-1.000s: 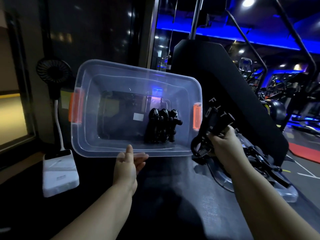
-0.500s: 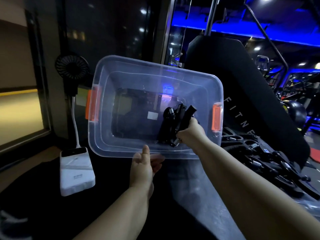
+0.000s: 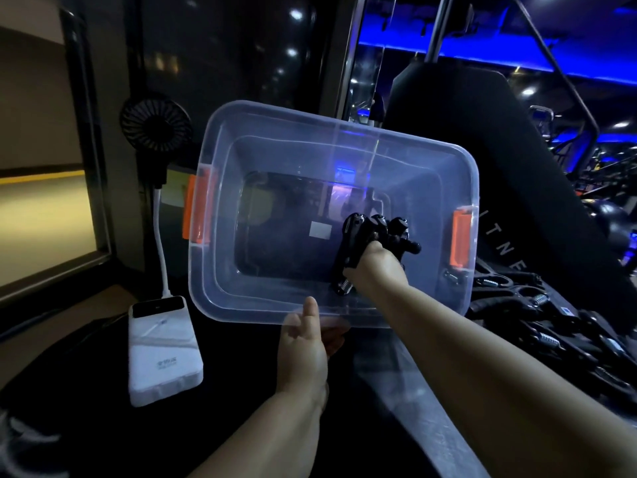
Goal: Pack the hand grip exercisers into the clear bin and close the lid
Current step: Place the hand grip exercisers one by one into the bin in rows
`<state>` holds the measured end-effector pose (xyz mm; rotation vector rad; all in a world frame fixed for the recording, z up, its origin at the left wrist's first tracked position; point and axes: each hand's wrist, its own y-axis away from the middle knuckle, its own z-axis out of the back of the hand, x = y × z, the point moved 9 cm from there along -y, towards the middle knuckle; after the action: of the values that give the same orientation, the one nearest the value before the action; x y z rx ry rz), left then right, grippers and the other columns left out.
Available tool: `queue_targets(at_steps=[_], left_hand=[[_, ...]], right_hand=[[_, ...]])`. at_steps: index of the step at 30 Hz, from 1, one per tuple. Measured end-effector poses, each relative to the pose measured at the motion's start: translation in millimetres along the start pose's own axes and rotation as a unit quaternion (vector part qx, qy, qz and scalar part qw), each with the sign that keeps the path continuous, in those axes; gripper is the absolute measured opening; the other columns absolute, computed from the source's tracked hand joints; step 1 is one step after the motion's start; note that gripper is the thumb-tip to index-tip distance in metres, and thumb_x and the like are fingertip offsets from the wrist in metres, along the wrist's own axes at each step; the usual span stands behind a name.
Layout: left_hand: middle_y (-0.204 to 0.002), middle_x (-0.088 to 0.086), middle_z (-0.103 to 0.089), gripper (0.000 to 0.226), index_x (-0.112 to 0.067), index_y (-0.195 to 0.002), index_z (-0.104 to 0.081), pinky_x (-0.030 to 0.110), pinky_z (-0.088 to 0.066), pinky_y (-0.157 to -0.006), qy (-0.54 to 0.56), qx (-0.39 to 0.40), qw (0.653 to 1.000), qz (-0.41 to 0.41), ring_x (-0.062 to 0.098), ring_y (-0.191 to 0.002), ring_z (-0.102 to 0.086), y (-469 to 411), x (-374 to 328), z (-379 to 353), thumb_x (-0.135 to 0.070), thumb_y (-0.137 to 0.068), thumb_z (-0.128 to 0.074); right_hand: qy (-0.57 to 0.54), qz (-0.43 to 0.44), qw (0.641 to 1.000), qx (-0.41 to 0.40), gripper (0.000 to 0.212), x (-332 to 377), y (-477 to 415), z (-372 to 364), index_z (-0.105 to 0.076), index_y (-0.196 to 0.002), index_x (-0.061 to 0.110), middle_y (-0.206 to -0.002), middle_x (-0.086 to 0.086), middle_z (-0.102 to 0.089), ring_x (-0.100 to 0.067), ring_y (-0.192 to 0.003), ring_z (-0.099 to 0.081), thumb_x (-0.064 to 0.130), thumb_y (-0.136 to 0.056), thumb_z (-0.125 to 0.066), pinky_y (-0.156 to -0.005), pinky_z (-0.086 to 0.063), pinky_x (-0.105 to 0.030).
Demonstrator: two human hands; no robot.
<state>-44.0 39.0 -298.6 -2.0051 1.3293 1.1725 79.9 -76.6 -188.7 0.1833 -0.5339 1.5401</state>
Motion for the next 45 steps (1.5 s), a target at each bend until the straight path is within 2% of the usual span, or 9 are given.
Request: queue_targets(at_steps=[4, 7, 10, 17, 24, 28, 33, 42, 45], left_hand=[[-0.076, 0.011, -0.074, 0.03, -0.014, -0.099, -0.054, 0.031, -0.048, -0.067, 0.005, 0.012, 1.0, -0.013, 0.021, -0.072, -0.072, 1.0, -3.8, -2.4, -0.042, -0.098, -0.043], [-0.074, 0.01, -0.074, 0.028, -0.016, -0.096, -0.053, 0.031, -0.048, -0.066, 0.011, 0.014, 1.0, -0.013, 0.02, -0.07, -0.072, 0.8, -4.1, -3.1, -0.042, -0.098, -0.043], [-0.075, 0.011, -0.074, 0.026, -0.017, -0.097, -0.054, 0.031, -0.048, -0.066, 0.016, 0.014, 1.0, -0.013, 0.02, -0.07, -0.072, 0.9, -4.4, -3.3, -0.041, -0.098, -0.043], [-0.079, 0.012, -0.074, 0.03, -0.015, -0.101, -0.055, 0.031, -0.049, -0.067, 0.008, 0.019, 1.0, -0.014, 0.021, -0.074, -0.072, 0.9, -2.7, -2.6, -0.043, -0.098, -0.043], [-0.079, 0.011, -0.074, 0.036, -0.012, -0.101, -0.055, 0.032, -0.049, -0.069, -0.001, 0.013, 1.0, -0.006, 0.022, -0.077, -0.072, -0.5, -0.1, -0.9, -0.045, -0.096, -0.044], [-0.078, 0.009, -0.074, 0.029, -0.018, -0.096, -0.056, 0.037, -0.051, -0.075, -0.003, -0.008, 1.0, -0.01, 0.026, -0.081, -0.071, -0.3, 0.7, 2.2, -0.046, -0.095, -0.046], [-0.078, 0.01, -0.074, 0.034, -0.014, -0.098, -0.056, 0.035, -0.05, -0.072, -0.001, -0.008, 1.0, -0.003, 0.026, -0.08, -0.072, -0.3, 1.1, 2.0, -0.046, -0.095, -0.046], [-0.077, 0.01, -0.074, 0.033, -0.013, -0.098, -0.056, 0.034, -0.05, -0.073, -0.002, -0.007, 1.0, -0.002, 0.025, -0.08, -0.071, 3.3, -3.5, 1.0, -0.044, -0.096, -0.045], [-0.079, 0.01, -0.074, 0.033, -0.014, -0.099, -0.056, 0.034, -0.049, -0.075, -0.007, 0.002, 1.0, -0.004, 0.024, -0.082, -0.071, 5.0, -6.0, -0.8, -0.044, -0.096, -0.044]], right_hand=[[0.061, 0.029, 0.998, 0.001, 0.032, 10.2, -7.6, -2.4, -0.045, -0.095, 0.013, -0.082, -0.007, -0.059, -0.03, -0.078, -0.056, 0.029, -0.082, -0.07, -0.06, -0.039, -0.029], [0.124, 0.067, 0.99, -0.012, 0.035, 22.1, -11.6, -0.6, -0.053, -0.101, 0.01, -0.095, -0.011, -0.067, -0.033, -0.092, -0.064, 0.034, -0.081, -0.07, -0.063, -0.043, -0.03], [0.124, 0.07, 0.99, -0.009, 0.038, 23.9, -15.9, -3.6, -0.052, -0.105, 0.01, -0.101, -0.012, -0.065, -0.034, -0.097, -0.062, 0.035, -0.082, -0.069, -0.063, -0.04, -0.031], [0.078, 0.052, 0.996, 0.007, 0.041, 17.9, -29.0, -17.0, -0.042, -0.09, 0.016, -0.1, -0.012, -0.065, -0.033, -0.096, -0.062, 0.04, -0.08, -0.072, -0.066, -0.039, -0.031], [0.228, 0.141, 0.961, -0.061, 0.027, 38.5, -32.3, -16.7, -0.061, -0.097, 0.012, -0.095, -0.009, -0.069, -0.03, -0.09, -0.067, 0.035, -0.082, -0.065, -0.06, -0.041, -0.029], [0.215, 0.155, 0.962, -0.07, 0.027, 35.5, -33.5, -17.9, -0.062, -0.093, 0.012, -0.089, -0.01, -0.069, -0.03, -0.086, -0.067, 0.036, -0.08, -0.065, -0.058, -0.041, -0.028], [0.207, 0.15, 0.965, -0.065, 0.032, 36.8, -32.2, -18.3, -0.063, -0.091, 0.012, -0.088, -0.009, -0.069, -0.03, -0.085, -0.067, 0.04, -0.077, -0.071, -0.059, -0.041, -0.028], [0.195, 0.142, 0.97, -0.034, 0.047, 34.0, -26.1, -9.2, -0.061, -0.098, 0.012, -0.096, -0.009, -0.068, -0.03, -0.093, -0.065, 0.052, -0.076, -0.072, -0.064, -0.041, -0.029], [0.182, 0.143, 0.973, -0.025, 0.045, 31.5, -22.3, -5.3, -0.058, -0.094, 0.015, -0.097, -0.008, -0.066, -0.03, -0.095, -0.063, 0.055, -0.077, -0.07, -0.065, -0.04, -0.029]])
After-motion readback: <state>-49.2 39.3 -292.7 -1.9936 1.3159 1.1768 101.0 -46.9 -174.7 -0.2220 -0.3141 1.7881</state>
